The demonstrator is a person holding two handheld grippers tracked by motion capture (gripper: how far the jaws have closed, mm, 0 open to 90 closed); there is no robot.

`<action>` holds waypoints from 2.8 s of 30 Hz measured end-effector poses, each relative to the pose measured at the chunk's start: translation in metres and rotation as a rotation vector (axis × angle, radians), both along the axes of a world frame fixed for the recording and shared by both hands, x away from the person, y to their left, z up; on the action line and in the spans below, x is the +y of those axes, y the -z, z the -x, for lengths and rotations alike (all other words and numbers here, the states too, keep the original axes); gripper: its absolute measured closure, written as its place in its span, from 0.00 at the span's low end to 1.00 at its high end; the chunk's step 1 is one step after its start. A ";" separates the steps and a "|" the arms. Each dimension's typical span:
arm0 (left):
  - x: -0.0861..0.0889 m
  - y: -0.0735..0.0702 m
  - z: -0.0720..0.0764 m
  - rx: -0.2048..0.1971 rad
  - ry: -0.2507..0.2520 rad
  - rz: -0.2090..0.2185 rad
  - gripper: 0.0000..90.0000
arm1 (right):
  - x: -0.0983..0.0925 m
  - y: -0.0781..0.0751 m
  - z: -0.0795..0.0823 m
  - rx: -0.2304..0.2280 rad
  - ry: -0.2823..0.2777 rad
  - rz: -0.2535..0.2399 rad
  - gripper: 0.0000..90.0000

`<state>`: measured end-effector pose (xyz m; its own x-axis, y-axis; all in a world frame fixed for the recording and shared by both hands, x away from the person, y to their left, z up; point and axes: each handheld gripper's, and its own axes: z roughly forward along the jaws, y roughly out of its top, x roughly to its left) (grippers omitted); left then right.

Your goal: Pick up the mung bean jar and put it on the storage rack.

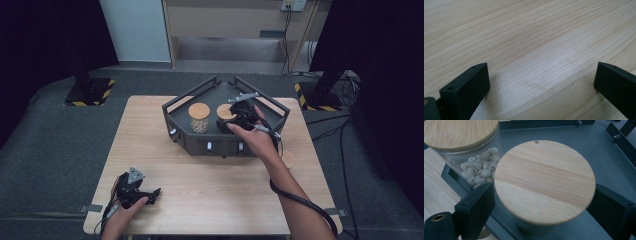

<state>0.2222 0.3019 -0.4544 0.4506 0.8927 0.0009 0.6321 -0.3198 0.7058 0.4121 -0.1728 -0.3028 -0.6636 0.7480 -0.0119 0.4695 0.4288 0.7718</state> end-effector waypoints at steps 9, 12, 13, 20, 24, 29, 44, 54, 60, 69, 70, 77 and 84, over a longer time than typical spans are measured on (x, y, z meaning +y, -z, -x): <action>-0.001 0.000 0.000 0.000 -0.002 0.000 0.00 | -0.015 -0.007 0.015 -0.013 -0.031 0.002 0.06; -0.001 0.000 0.000 0.000 -0.002 0.000 0.00 | -0.019 -0.008 0.020 -0.012 -0.032 0.004 0.06; -0.001 0.000 0.000 0.000 -0.002 0.000 0.00 | -0.020 -0.008 0.022 -0.013 -0.031 0.004 0.05; -0.001 0.000 0.000 0.000 -0.002 0.000 0.00 | -0.028 -0.010 0.031 -0.008 -0.033 0.012 0.05; -0.001 0.000 0.000 0.000 -0.002 0.000 0.00 | -0.033 -0.009 0.035 -0.007 -0.035 0.019 0.05; -0.001 0.000 0.000 0.000 -0.002 0.000 0.00 | -0.041 -0.008 0.037 -0.001 -0.026 0.021 0.05; -0.001 0.000 0.000 0.000 -0.002 0.000 0.00 | -0.060 -0.006 0.045 -0.003 -0.022 0.027 0.05; -0.001 0.000 0.000 0.000 -0.002 0.000 0.00 | -0.076 0.000 0.053 0.004 -0.002 0.008 0.05; -0.001 0.000 0.000 0.000 -0.003 0.000 0.00 | -0.085 0.002 0.058 0.000 0.011 0.003 0.05; -0.001 0.000 0.000 -0.001 -0.003 0.000 0.00 | -0.094 0.007 0.070 -0.006 0.024 0.026 0.05; -0.001 0.000 0.000 -0.001 -0.003 0.000 0.00 | -0.095 0.007 0.071 -0.002 0.026 0.026 0.05; -0.001 0.000 0.000 -0.001 -0.003 0.000 0.00 | -0.105 0.014 0.080 -0.002 0.038 0.022 0.05; -0.001 0.000 0.000 -0.001 -0.004 0.000 0.00 | -0.115 0.020 0.087 0.007 0.053 0.017 0.05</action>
<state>0.2225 0.3007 -0.4545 0.4470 0.8945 0.0013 0.6329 -0.3173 0.7062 0.3255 -0.2874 -0.3233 -0.6233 0.7817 -0.0204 0.4974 0.4164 0.7610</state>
